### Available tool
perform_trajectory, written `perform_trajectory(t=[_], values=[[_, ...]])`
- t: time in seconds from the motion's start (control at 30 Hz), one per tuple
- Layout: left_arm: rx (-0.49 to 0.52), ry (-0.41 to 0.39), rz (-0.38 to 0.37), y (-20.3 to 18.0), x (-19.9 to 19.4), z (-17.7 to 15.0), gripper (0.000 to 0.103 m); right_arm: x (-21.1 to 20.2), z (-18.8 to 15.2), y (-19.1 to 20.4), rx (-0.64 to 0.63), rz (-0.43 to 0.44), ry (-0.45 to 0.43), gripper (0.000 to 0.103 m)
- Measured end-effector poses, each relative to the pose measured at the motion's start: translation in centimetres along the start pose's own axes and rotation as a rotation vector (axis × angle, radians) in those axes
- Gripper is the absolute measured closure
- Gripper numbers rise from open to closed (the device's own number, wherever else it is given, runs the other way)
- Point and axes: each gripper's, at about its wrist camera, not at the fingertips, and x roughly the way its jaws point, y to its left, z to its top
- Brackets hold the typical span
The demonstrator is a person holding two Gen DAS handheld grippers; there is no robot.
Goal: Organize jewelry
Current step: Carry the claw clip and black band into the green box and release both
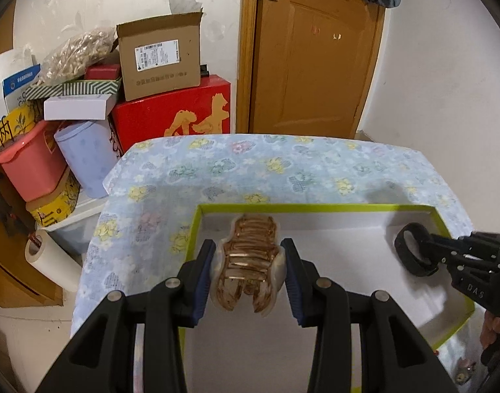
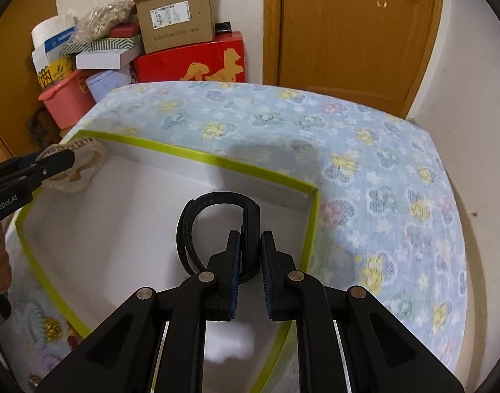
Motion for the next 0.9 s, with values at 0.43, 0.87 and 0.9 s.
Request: perform_trajectory(t=[0.43, 0.87, 0.9], values=[[0.011, -0.005, 0.016, 0.4, -1.4, -0.5, 0.058, -1.4, 0.0, 0.1, -0.004, -0.02, -0.021, 0.08], [-0.016, -0.032, -0.007, 0.7, -7.5, -2.8, 0.054, -8.3, -4.0, 0.6, 0.039, 0.048, -0.108, 0.075], [-0.016, -0.032, -0.009, 0.6, -8.2, -3.4, 0.054, -8.9, -4.5, 0.7, 0.04, 0.058, -0.113, 0.075]])
